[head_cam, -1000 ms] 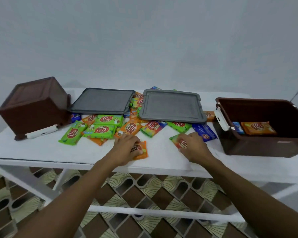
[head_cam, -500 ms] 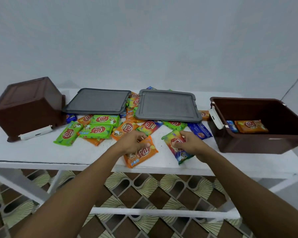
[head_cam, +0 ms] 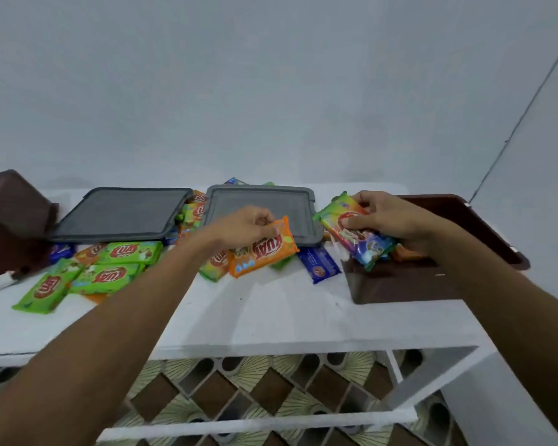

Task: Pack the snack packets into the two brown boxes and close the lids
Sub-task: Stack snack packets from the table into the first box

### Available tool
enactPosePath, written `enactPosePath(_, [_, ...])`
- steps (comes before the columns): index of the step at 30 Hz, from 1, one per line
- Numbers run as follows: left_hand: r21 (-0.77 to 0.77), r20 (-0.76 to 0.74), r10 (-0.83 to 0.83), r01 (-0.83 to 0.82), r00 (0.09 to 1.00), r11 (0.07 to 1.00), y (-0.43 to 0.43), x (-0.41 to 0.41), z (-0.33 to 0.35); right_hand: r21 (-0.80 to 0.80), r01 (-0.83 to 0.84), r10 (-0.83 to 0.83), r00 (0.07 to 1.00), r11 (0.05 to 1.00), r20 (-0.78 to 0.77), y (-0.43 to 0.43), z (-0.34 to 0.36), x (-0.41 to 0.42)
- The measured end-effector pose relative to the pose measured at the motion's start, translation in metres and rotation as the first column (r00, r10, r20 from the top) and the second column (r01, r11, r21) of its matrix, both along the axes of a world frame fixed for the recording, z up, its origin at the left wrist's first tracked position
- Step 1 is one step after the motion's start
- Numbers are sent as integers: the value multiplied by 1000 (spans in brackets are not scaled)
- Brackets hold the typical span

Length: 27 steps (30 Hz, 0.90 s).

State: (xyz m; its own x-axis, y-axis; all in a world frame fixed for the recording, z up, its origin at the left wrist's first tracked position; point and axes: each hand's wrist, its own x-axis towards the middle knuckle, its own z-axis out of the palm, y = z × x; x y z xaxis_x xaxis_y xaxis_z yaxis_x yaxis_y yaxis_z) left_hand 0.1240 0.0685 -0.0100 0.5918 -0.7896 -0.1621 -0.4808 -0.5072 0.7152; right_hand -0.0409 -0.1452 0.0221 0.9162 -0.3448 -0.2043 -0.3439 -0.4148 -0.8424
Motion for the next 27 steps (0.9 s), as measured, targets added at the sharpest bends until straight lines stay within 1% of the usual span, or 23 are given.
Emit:
enactPosePath(3, [-64,42,-20,23,999,998,-54,-11,32,-98,38,-43,998,994,-53,-69,5,-17])
enactPosePath(5, [-115,51,-52,58,997,992,-92,-18,45,-234,-18,-7,995,972,-103,-111,2,-24])
enactPosePath(7, [-131,72,-109,118,991,984,-130,-27,50,-431,-143,67,980,891,-188,-144,-6,-24])
enactPosePath(9, [-111,88,-185,195,979,975,-167,-37,46,-560,-261,111,951,786,-289,-169,-15,-23])
enactPosePath(10, [-93,93,-224,232,970,968,-180,-39,41,-580,-308,130,936,754,-328,-175,-20,-21])
enactPosePath(13, [6,119,-303,304,946,953,-222,-46,16,-564,-432,220,888,704,-404,-197,-33,-13])
enactPosePath(16, [133,109,-322,307,940,942,-244,-47,-13,-553,-504,269,850,664,-453,-206,-49,-3])
enactPosePath(18, [214,145,-330,296,933,931,-251,-49,-30,-638,-513,246,851,574,-463,-209,-60,-2])
enactPosePath(20, [311,232,-337,259,912,915,-255,-51,-42,-732,-483,223,874,480,-431,-209,-65,-6])
enactPosePath(22, [372,332,-317,185,888,910,-258,-53,-49,-798,-438,234,898,414,-372,-210,-67,-10])
enactPosePath(24, [423,415,-300,109,859,899,-259,-56,-51,-838,-399,246,913,373,-326,-212,-68,-12])
enactPosePath(25, [467,464,-325,85,824,880,-259,-58,-51,-849,-383,251,918,363,-307,-213,-69,-13])
enactPosePath(27, [523,586,-406,55,701,851,-257,-65,-50,-871,-357,267,923,337,-276,-215,-73,-15])
